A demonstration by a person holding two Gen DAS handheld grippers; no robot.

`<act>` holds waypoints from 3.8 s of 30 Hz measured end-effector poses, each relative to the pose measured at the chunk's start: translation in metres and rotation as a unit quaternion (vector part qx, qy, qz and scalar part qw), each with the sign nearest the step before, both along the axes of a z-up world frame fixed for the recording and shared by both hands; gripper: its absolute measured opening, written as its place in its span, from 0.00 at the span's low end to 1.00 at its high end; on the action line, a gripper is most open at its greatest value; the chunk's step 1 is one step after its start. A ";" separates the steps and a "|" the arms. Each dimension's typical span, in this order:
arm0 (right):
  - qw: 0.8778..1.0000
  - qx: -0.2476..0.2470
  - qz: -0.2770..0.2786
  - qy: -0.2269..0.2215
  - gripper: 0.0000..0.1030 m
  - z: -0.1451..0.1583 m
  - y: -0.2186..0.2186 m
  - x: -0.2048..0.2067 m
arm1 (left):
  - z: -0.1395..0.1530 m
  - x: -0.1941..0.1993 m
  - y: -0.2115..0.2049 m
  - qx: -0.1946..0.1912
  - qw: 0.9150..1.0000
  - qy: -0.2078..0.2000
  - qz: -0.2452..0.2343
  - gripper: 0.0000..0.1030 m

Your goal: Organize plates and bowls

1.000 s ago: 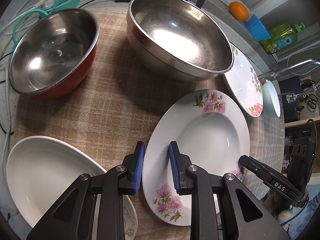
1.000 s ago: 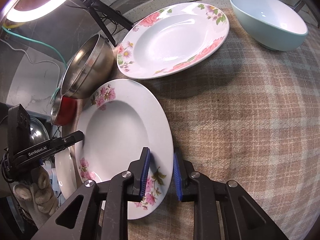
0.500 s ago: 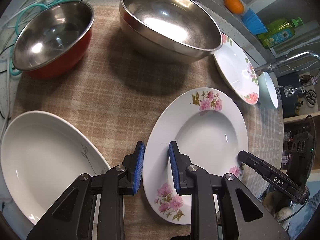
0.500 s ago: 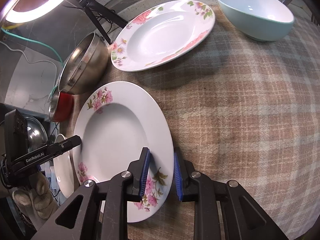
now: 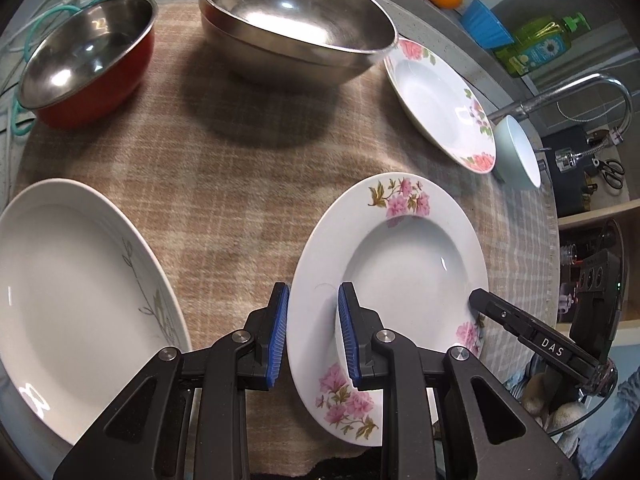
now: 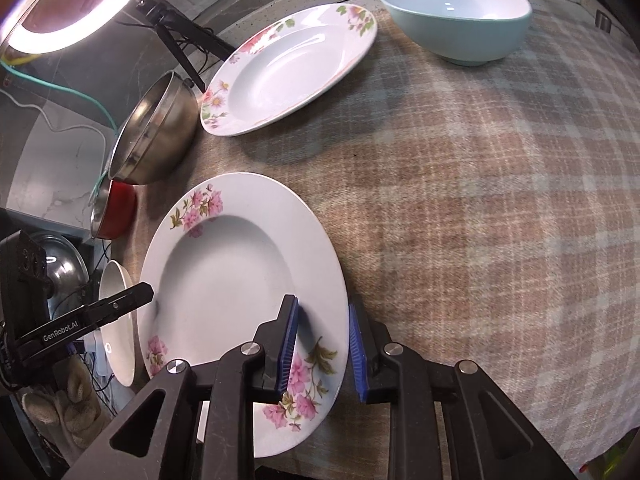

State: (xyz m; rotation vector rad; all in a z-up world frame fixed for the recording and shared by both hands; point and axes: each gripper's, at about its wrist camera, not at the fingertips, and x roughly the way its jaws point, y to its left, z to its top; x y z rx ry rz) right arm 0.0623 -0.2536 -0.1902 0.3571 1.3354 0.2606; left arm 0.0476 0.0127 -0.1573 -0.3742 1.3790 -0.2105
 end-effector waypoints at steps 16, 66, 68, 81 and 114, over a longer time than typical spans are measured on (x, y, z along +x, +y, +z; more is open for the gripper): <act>1.000 -0.019 -0.012 -0.002 0.23 0.001 -0.026 -0.012 | -0.002 -0.015 -0.026 -0.003 1.000 0.002 -0.025 0.21; 0.999 -0.040 -0.003 -0.003 0.27 0.001 -0.022 -0.022 | -0.009 -0.021 -0.034 0.014 0.999 0.004 -0.052 0.22; 0.999 -0.048 -0.005 -0.011 0.28 0.004 -0.024 -0.025 | -0.005 -0.022 -0.032 0.017 0.999 -0.002 -0.051 0.22; 0.993 -0.063 -0.023 -0.101 0.37 0.046 -0.052 -0.034 | 0.033 -0.013 -0.004 0.025 0.998 -0.060 -0.024 0.22; 0.969 -0.077 0.150 -0.182 0.41 0.126 -0.055 0.082 | 0.061 0.017 -0.053 -0.011 0.989 -0.110 0.097 0.22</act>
